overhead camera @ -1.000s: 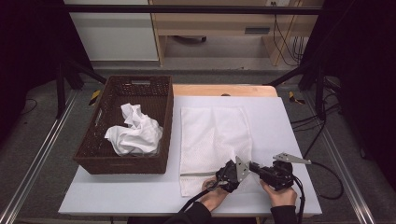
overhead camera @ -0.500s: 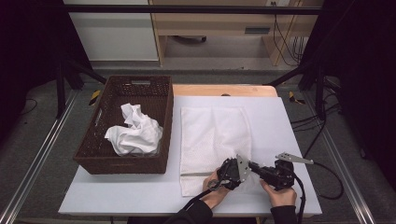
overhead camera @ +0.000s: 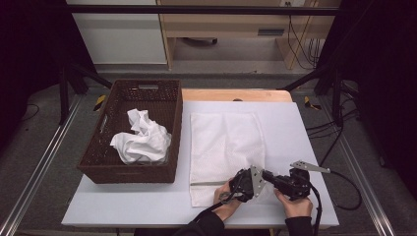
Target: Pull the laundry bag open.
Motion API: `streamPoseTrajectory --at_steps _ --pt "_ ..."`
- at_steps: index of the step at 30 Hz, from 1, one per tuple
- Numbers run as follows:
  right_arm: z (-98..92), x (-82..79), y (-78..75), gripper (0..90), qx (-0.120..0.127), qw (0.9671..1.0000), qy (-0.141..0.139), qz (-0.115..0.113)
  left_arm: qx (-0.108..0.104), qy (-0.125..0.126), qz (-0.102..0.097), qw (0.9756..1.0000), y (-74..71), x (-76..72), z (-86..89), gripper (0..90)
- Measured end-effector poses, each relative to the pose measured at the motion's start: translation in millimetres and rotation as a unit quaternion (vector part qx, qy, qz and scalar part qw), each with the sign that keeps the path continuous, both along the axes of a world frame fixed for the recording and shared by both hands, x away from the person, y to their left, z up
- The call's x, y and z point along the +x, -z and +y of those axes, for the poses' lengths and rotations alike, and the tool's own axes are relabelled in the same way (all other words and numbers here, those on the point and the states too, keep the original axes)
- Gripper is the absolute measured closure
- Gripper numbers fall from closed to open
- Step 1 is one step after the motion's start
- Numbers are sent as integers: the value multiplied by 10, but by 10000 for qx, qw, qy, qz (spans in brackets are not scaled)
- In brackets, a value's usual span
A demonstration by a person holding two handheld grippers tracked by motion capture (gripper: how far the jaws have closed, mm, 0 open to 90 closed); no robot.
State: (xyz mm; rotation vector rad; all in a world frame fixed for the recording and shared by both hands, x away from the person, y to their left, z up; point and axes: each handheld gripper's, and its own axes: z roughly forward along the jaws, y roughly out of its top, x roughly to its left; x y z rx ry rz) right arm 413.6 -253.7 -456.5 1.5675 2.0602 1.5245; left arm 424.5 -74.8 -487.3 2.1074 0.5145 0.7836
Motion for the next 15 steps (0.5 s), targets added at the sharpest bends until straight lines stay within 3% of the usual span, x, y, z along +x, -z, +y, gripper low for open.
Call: streamPoseTrajectory --at_steps 2,7,15 --pt "1 -1 -1 875 4 10000 12 -7 84 44 -23 10000 2 -10 -4 681" --pt "-9 -3 -1 875 -6 10000 44 -18 -29 65 89 9999 -9 -13 9 623" --pt "2 -1 -3 875 4 10000 -7 -12 20 11 -34 10000 0 3 -15 595"
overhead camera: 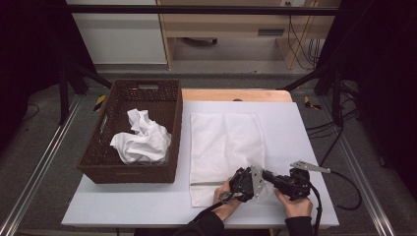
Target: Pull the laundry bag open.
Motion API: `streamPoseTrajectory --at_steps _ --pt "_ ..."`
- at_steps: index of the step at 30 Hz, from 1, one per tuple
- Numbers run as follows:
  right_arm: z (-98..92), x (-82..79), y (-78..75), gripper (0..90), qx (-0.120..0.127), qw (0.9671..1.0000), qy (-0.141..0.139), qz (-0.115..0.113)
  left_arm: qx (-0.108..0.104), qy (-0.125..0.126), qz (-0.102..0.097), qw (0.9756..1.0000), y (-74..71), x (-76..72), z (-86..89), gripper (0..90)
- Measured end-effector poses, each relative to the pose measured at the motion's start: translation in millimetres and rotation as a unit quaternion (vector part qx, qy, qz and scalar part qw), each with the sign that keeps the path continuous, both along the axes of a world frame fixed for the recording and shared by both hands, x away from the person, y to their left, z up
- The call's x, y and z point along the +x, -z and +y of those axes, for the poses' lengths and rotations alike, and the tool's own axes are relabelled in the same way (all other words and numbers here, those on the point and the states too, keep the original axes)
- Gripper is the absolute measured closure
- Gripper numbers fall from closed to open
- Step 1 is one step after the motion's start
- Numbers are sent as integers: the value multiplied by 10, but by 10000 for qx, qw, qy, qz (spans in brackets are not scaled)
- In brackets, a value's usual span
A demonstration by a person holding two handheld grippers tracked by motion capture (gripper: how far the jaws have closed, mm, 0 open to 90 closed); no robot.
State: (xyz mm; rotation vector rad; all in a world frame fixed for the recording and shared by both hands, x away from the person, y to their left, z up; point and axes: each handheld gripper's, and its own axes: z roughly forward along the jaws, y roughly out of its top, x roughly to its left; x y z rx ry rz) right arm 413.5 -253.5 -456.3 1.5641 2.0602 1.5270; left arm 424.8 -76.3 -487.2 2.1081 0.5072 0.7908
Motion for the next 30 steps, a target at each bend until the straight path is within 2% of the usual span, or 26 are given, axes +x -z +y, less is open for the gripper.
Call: streamPoseTrajectory --at_steps 3,8,11,16,26,30 --pt "-2 0 0 875 6 10000 -6 -10 18 -5 -5 10000 0 2 -3 608" --pt "0 1 0 875 16 10000 8 -7 87 56 -94 9999 11 -19 -20 698" --pt "-2 2 0 875 20 10000 9 -3 124 109 -76 9998 13 -25 -28 754" --pt "-4 7 2 875 5 10000 -5 -9 146 277 110 9994 7 -18 -26 844" --pt "-4 9 12 875 -75 10000 38 7 142 298 491 9982 -34 29 -6 856" --pt "-6 6 8 875 -115 9999 85 -1 107 299 545 9980 -42 29 6 857"
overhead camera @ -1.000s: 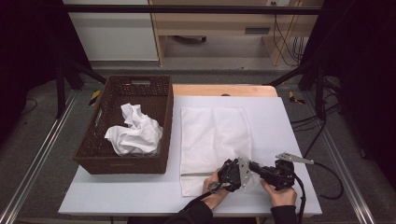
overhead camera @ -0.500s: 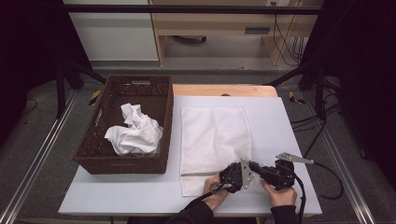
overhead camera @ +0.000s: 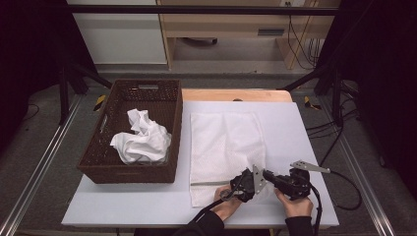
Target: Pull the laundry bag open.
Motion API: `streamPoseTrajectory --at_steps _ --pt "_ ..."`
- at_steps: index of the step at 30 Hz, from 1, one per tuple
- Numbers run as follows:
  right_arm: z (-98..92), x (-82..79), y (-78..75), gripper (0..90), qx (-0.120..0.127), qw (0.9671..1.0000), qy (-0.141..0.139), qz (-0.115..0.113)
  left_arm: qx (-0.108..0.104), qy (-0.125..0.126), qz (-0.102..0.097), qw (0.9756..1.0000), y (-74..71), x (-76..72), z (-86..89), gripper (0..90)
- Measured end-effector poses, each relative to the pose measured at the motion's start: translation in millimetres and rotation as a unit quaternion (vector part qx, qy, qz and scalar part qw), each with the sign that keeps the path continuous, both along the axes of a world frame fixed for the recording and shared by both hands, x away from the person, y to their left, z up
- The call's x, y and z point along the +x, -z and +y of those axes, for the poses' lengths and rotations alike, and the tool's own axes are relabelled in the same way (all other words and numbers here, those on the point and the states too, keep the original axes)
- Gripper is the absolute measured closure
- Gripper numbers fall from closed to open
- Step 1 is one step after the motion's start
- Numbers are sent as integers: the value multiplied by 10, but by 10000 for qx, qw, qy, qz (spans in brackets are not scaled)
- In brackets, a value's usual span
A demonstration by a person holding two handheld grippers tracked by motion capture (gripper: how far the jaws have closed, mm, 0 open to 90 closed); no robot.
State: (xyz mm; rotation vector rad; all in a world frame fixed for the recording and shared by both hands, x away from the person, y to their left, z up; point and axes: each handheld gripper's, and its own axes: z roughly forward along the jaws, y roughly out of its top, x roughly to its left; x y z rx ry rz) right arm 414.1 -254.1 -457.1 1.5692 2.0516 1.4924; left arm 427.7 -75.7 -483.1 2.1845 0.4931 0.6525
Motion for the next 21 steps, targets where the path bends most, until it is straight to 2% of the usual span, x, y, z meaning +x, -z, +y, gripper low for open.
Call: streamPoseTrajectory --at_steps 6,13,21 --pt "-11 2 2 875 -91 9999 55 -54 7 -24 77 10000 -22 -6 19 859" --pt "-14 2 5 876 -157 9998 129 -69 4 41 311 9995 -84 -5 75 860" --pt "6 2 -1 876 -248 9995 162 -121 185 83 316 9993 -123 -20 132 860"
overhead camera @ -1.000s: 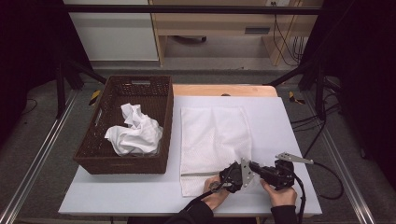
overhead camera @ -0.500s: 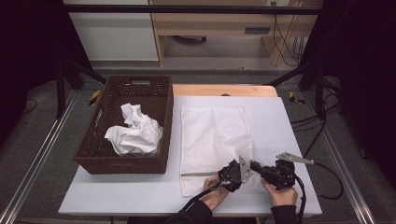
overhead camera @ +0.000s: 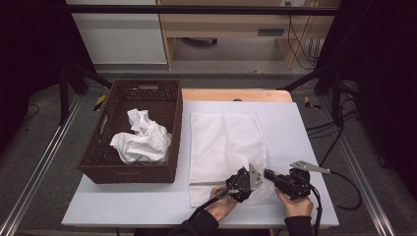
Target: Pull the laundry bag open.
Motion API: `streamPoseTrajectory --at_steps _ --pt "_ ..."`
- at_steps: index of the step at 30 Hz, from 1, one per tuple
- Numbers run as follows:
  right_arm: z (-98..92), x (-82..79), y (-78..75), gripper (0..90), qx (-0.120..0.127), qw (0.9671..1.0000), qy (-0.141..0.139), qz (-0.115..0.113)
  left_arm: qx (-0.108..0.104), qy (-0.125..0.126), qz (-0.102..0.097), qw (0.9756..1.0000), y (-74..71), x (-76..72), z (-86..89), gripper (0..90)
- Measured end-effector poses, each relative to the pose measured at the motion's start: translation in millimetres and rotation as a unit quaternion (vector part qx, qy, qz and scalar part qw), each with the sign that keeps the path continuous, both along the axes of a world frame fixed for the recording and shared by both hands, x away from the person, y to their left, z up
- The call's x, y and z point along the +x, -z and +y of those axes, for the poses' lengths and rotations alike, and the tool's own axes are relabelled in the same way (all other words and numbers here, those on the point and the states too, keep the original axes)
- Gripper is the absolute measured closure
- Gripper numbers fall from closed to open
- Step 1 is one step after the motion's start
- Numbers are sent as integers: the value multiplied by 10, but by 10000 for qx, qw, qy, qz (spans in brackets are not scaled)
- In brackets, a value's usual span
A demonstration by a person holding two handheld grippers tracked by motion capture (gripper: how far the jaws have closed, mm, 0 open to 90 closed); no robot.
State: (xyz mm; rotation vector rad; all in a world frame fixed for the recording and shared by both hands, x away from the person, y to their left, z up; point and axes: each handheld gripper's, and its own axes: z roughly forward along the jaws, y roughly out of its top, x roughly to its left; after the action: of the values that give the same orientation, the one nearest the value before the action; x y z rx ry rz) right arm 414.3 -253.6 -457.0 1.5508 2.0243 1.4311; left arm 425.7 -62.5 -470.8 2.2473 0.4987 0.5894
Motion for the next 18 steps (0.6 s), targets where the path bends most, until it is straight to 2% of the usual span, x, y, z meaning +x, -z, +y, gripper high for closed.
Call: streamPoseTrajectory --at_steps 3,5,8,13,18 --pt "-28 -17 -25 876 -10 9999 114 -89 102 -33 61 9999 45 20 44 860" --pt "-69 -18 -29 877 62 9998 154 -79 175 -51 112 9998 81 34 88 860" --pt "-81 -10 -14 876 44 9998 176 -73 208 -64 140 9997 102 32 149 860" --pt "-89 -20 -32 877 67 9998 184 -101 341 -48 123 9993 38 4 255 859" --pt "-117 -33 -52 877 125 9995 238 -156 435 -75 221 9988 -1 -1 425 859"
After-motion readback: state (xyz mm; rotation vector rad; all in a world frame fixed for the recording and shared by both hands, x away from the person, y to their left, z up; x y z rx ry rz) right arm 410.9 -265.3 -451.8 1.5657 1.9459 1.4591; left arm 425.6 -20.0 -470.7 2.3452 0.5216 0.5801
